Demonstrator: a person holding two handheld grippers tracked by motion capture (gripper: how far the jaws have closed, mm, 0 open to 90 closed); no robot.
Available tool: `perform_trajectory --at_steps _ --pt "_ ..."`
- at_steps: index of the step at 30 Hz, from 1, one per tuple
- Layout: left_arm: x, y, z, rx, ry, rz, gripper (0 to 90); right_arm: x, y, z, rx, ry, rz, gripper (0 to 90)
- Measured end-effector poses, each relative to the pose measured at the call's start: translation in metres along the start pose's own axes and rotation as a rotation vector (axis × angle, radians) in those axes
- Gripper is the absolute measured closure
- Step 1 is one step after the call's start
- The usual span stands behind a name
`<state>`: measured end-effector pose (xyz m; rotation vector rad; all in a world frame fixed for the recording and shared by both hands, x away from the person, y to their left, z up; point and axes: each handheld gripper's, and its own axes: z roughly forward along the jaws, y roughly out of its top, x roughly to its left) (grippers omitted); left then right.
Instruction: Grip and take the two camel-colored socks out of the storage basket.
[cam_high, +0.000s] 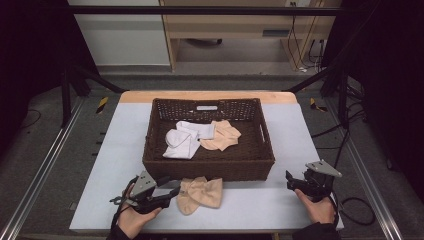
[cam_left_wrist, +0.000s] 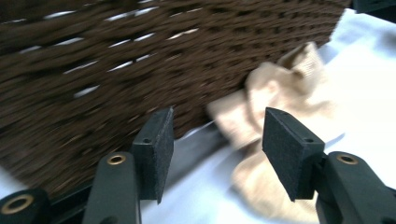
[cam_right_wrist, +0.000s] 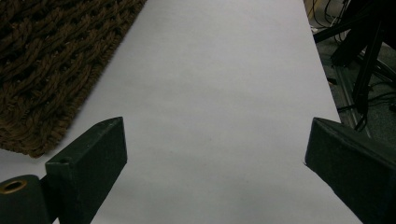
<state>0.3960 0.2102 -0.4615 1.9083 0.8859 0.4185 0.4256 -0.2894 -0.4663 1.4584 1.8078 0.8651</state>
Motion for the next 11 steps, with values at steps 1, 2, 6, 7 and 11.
perform_trajectory --at_steps 1,2,6,7,11 --pt "0.003 -0.002 -0.003 0.0 0.009 -0.007 42.0 0.0 0.0 0.0 0.0 0.001 -0.001 5.8" --pt "0.007 -0.005 -0.006 0.001 0.018 -0.014 41.5 0.0 0.0 0.0 0.0 0.0 -0.002 5.8" --pt "0.021 -0.013 -0.016 0.009 0.068 -0.03 40.6 0.0 0.0 0.0 0.003 -0.001 0.001 5.8" --pt "0.021 -0.013 -0.016 0.009 0.068 -0.03 40.1 0.001 0.0 0.0 0.003 0.0 0.002 5.7" --pt "0.032 -0.018 -0.024 0.013 0.109 -0.052 39.7 0.0 -0.001 0.0 0.003 0.0 0.005 5.6"
